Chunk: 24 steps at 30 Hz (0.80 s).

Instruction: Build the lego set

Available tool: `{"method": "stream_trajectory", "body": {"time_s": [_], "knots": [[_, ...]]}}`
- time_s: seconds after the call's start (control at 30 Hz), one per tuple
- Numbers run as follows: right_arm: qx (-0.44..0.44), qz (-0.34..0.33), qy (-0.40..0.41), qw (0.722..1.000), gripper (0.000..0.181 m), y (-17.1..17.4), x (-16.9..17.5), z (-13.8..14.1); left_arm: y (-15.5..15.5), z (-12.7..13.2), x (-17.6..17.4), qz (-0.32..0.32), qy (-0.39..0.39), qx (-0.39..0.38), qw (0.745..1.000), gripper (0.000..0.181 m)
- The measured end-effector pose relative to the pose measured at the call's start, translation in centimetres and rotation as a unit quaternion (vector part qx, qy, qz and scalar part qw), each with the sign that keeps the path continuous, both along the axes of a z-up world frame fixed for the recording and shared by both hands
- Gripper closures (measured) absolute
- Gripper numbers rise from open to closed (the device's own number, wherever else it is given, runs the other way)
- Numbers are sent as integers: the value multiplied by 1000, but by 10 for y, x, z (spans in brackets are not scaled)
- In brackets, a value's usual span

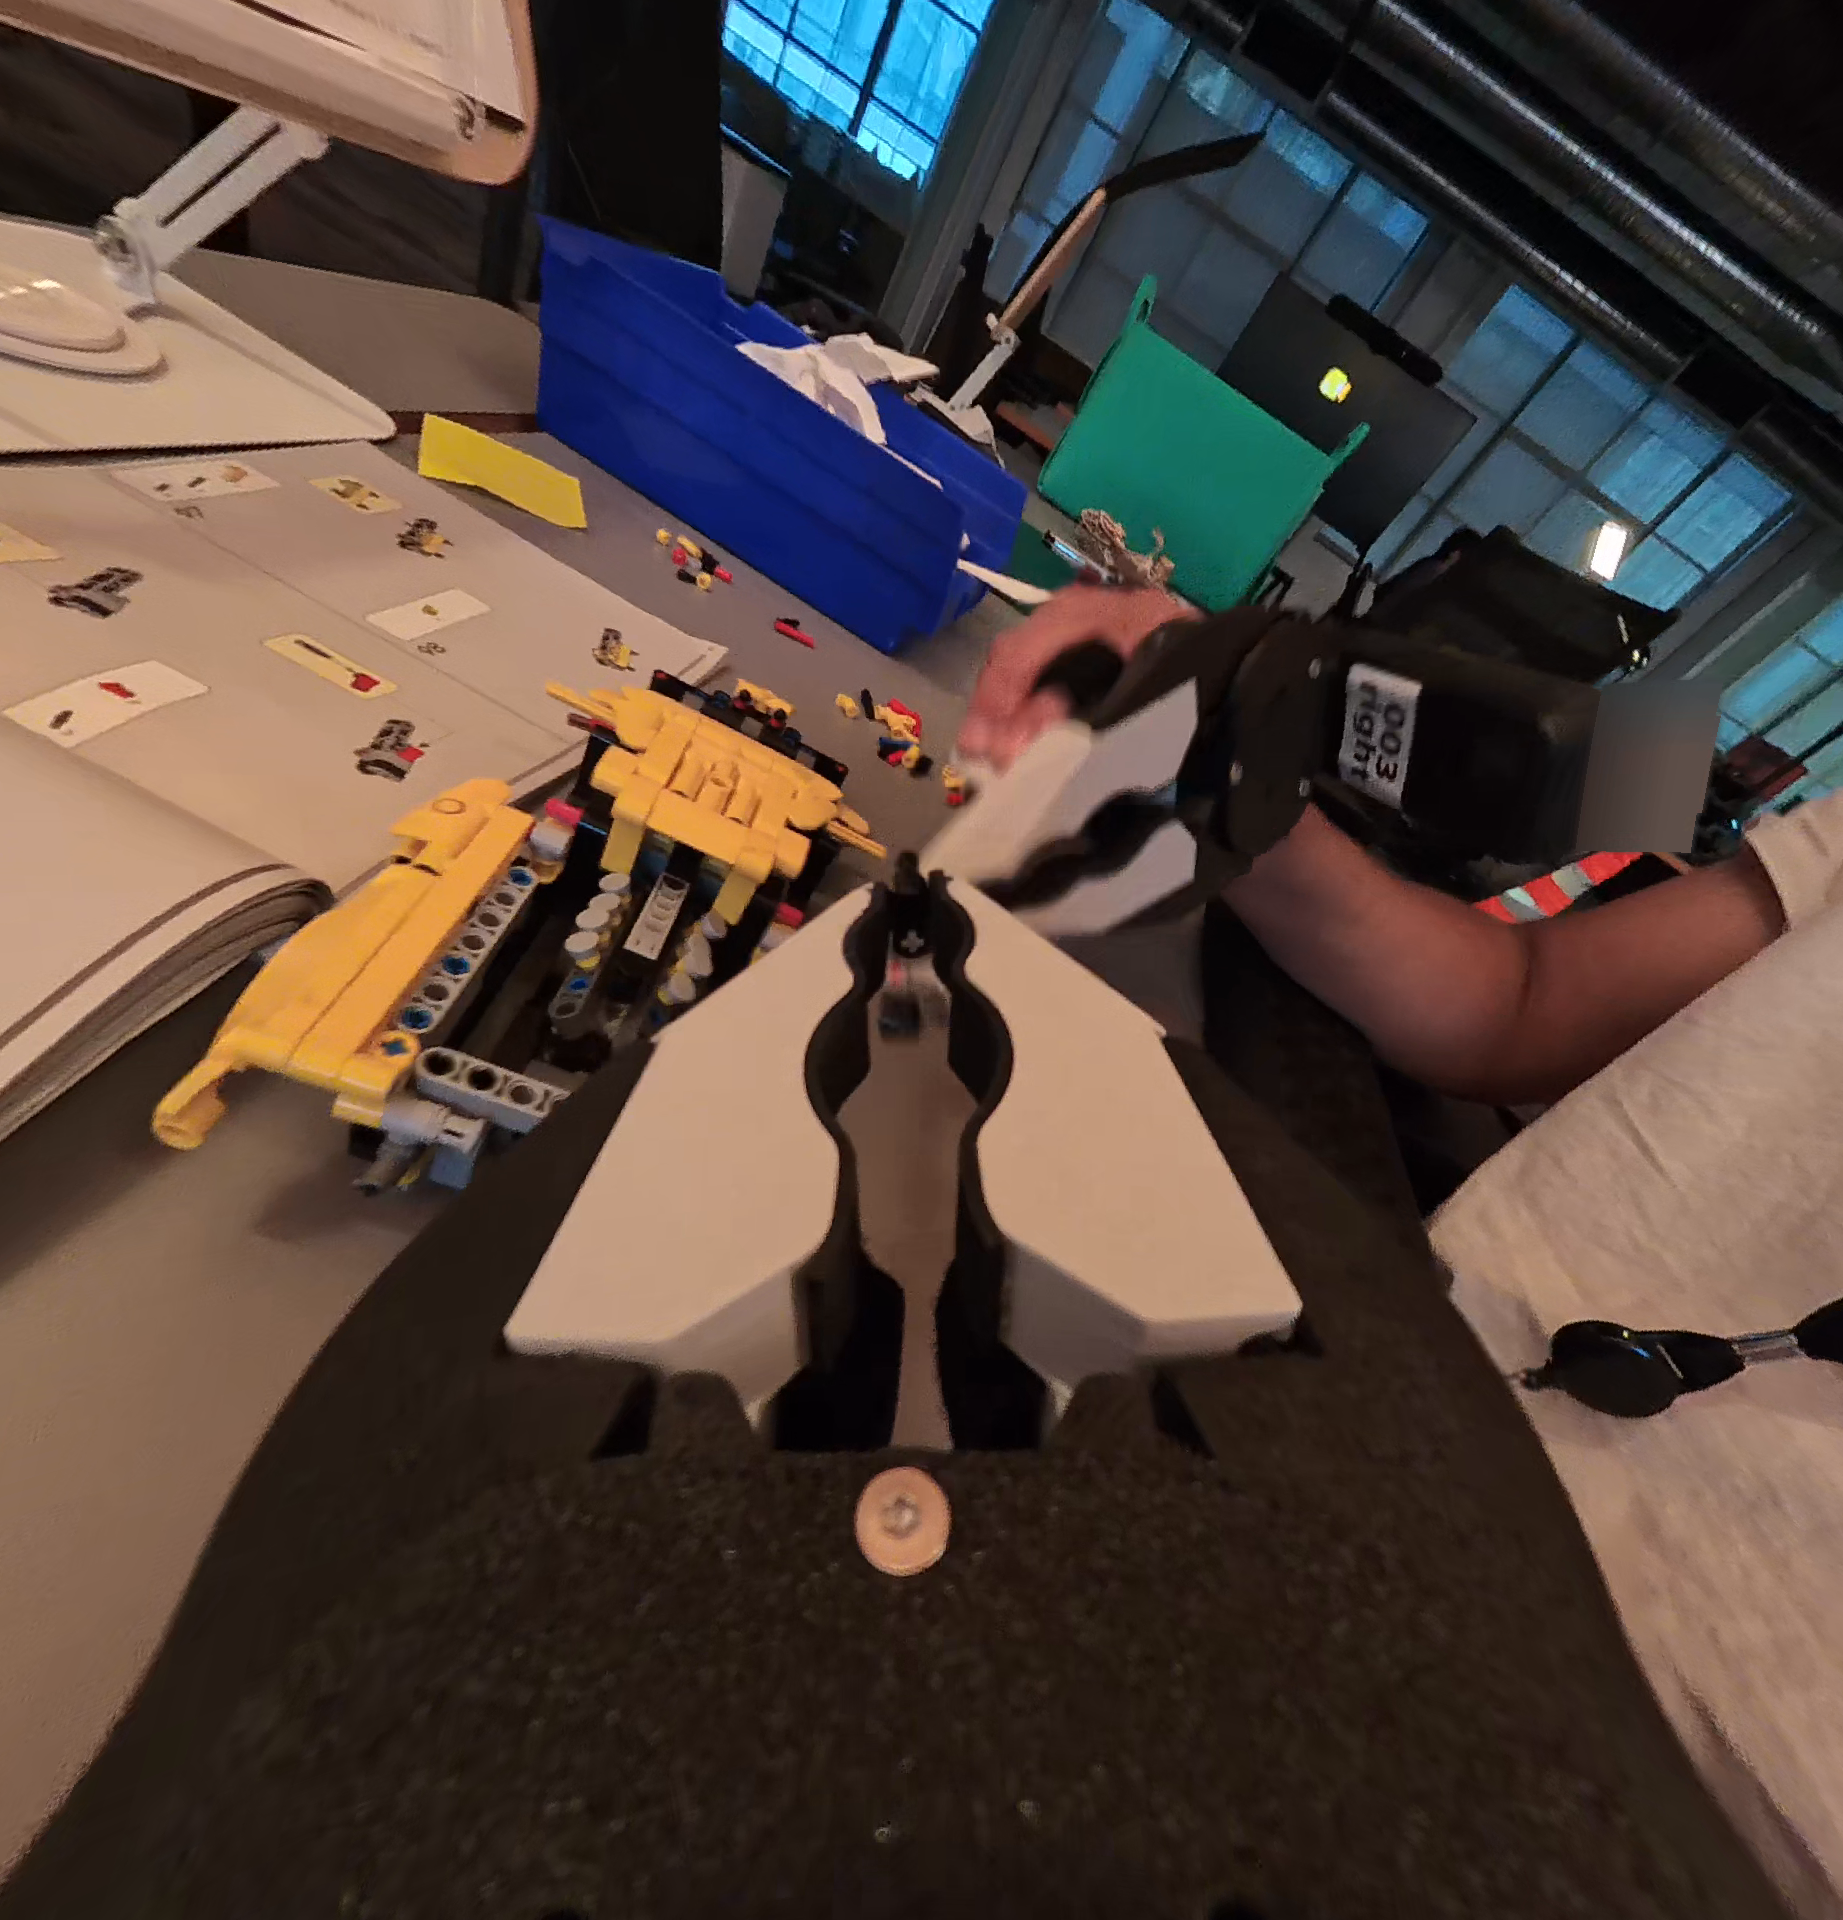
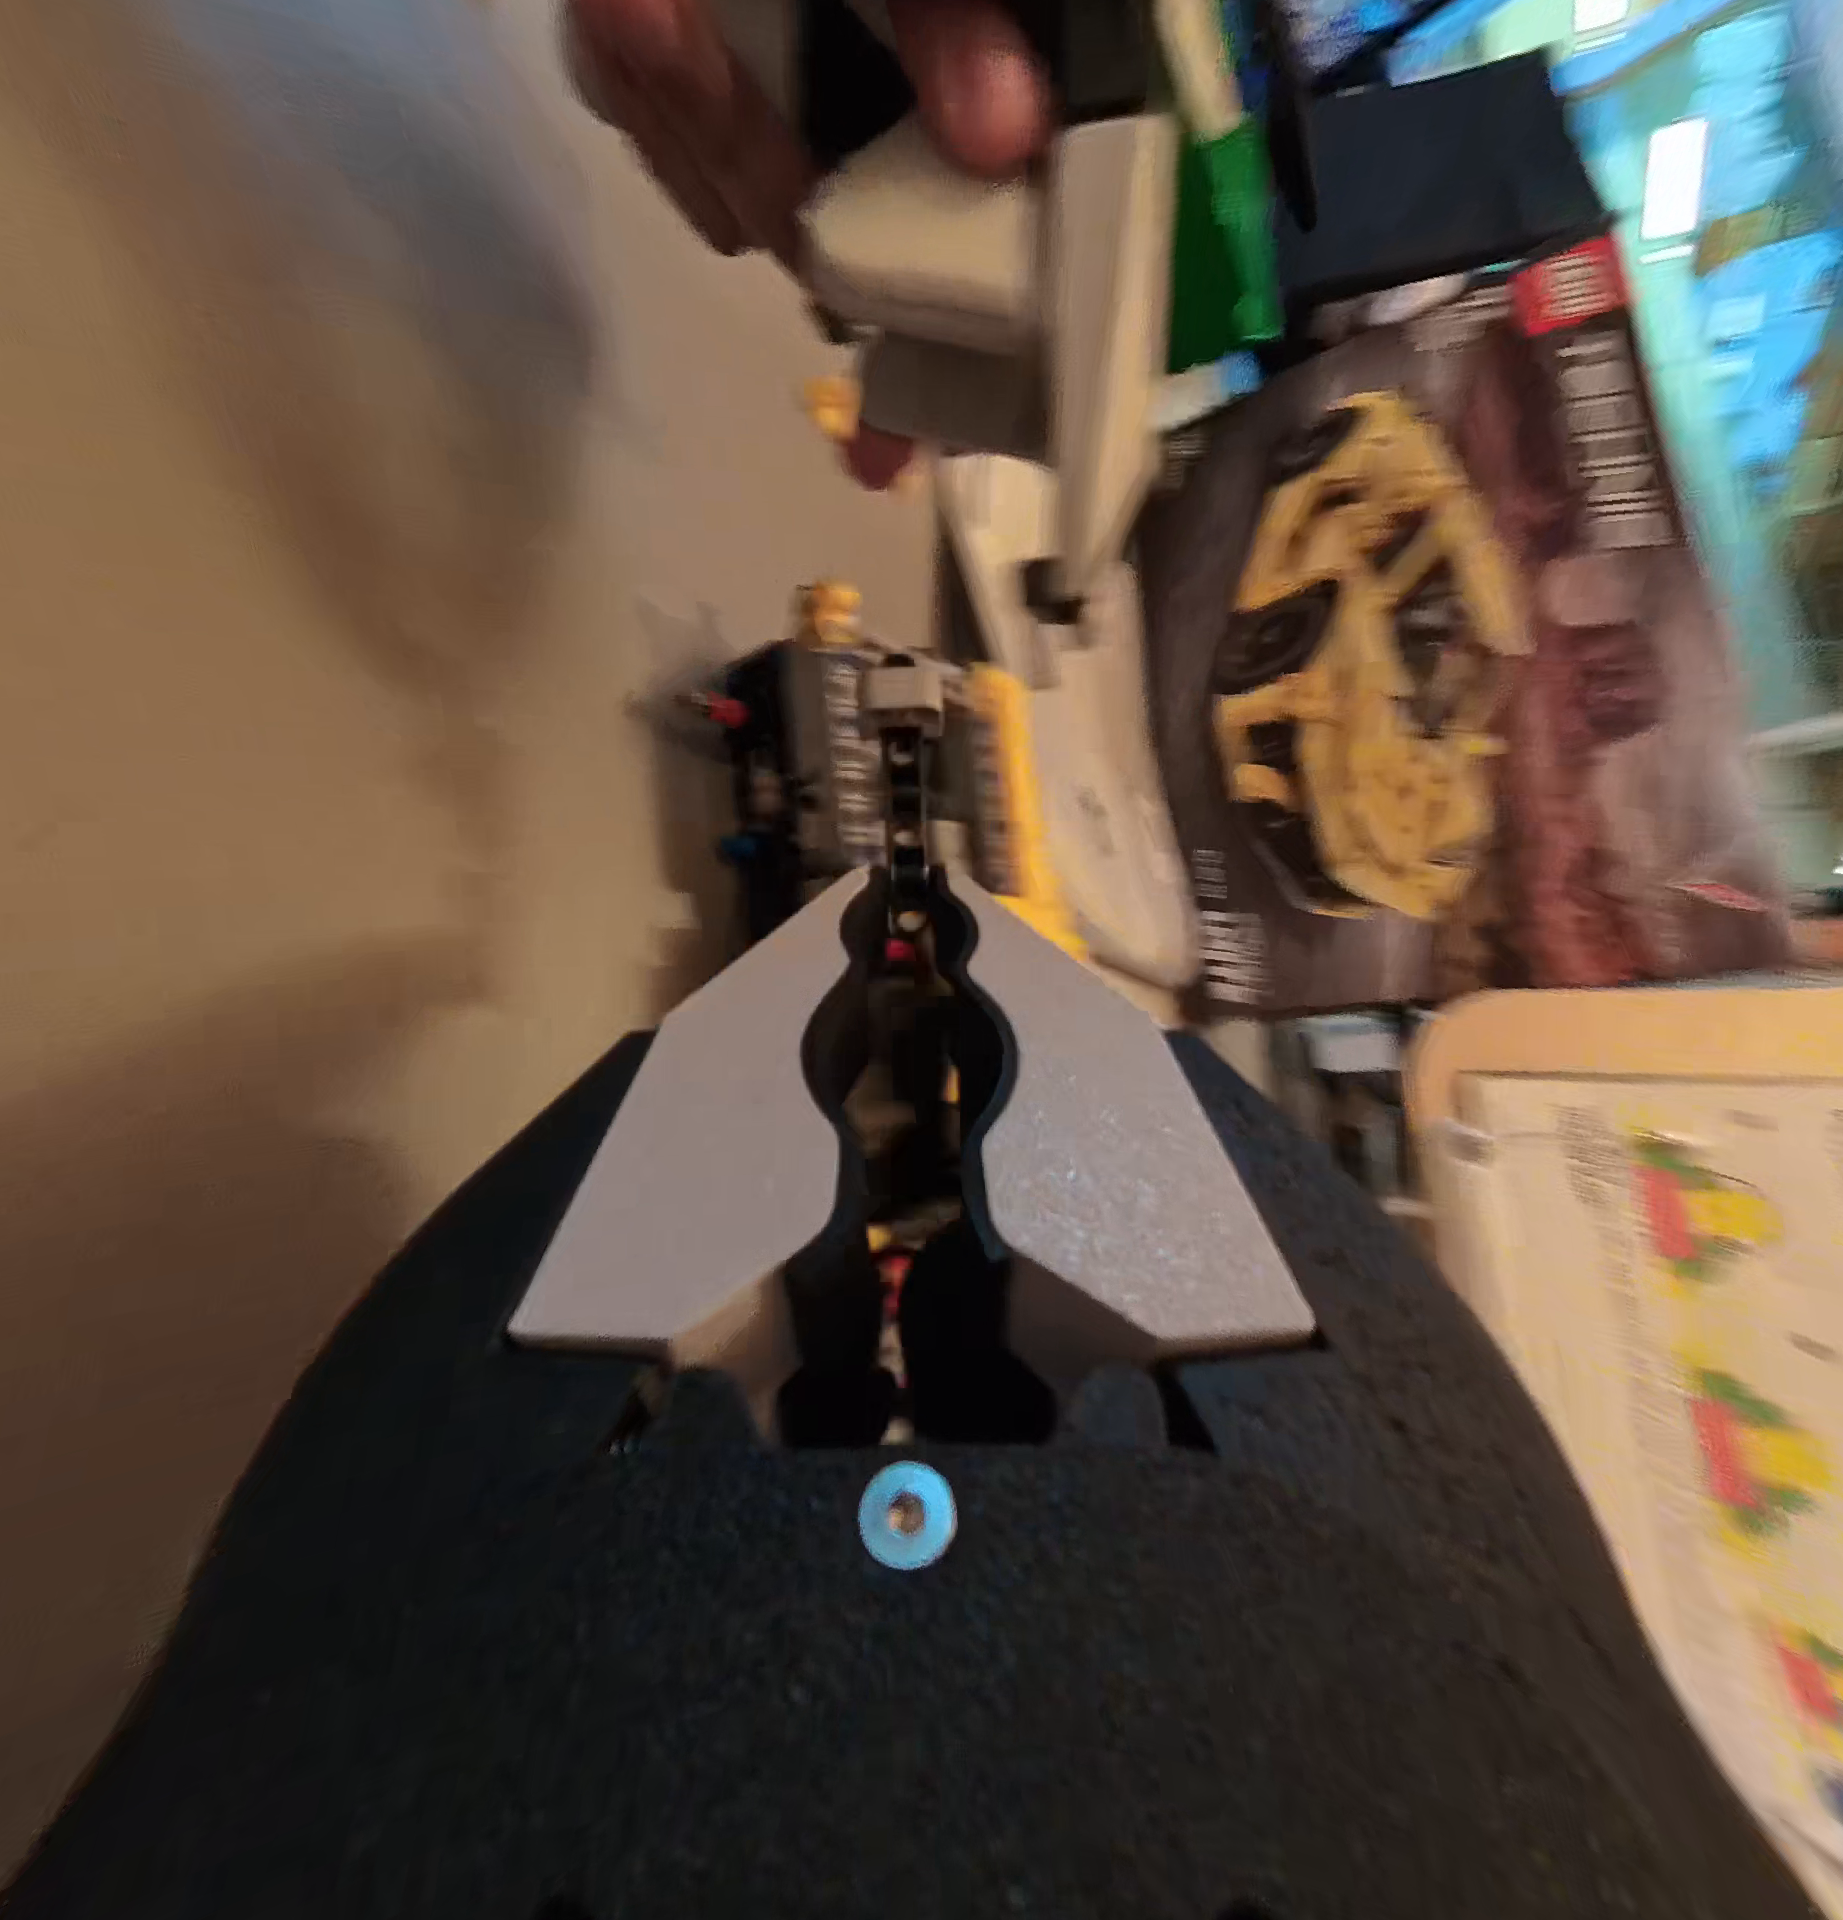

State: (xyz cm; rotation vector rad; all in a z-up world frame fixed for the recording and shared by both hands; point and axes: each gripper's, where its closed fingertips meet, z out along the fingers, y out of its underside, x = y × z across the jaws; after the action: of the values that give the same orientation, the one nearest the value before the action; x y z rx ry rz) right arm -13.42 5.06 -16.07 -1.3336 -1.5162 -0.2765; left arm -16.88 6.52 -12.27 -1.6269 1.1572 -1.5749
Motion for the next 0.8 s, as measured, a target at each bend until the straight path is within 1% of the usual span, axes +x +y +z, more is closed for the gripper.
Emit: {"method": "stream_trajectory", "body": {"time_s": [0.07, 0.1, 0.2, 0.27, 0.43, 0.5, 0.53, 0.6, 0.63, 0.7, 0.8], "knots": [[-96, 25, -10, 995, 175, -15, -9, -29, 7, 3, -4, 13, -9, -15, 1000, 174], [-124, 30, -21, 992, 175, -21, -13, -39, 11, 4, -6, 21, -14, -23, 999, 174], [-242, 53, -6, 969, 174, -43, -26, -62, 18, 5, -10, 36, -22, -40, 998, 174], [-309, 43, -1, 950, 174, -51, -27, -71, 20, 6, -11, 40, -25, -44, 998, 174], [-352, 43, 31, 935, 173, -56, -29, -71, 17, 5, -9, 34, -22, -44, 998, 174], [-376, 40, 62, 924, 155, -56, -32, -66, 16, 4, -8, 33, -20, -45, 998, 174], [-389, 40, 82, 917, 151, -56, -35, -61, 16, 3, -8, 33, -18, -45, 998, 174], [-417, 56, 107, 901, 152, -62, -42, -56, 16, 2, -8, 34, -14, -47, 998, 174], [-424, 58, 111, 897, 154, -62, -45, -57, 16, 1, -8, 33, -13, -49, 998, 174], [-430, 53, 98, 896, 155, -61, -47, -66, 16, 0, -8, 32, -11, -51, 998, 174], [-436, 56, 111, 891, 156, -59, -54, -65, 15, -1, -7, 31, -7, -49, 998, 174]]}}
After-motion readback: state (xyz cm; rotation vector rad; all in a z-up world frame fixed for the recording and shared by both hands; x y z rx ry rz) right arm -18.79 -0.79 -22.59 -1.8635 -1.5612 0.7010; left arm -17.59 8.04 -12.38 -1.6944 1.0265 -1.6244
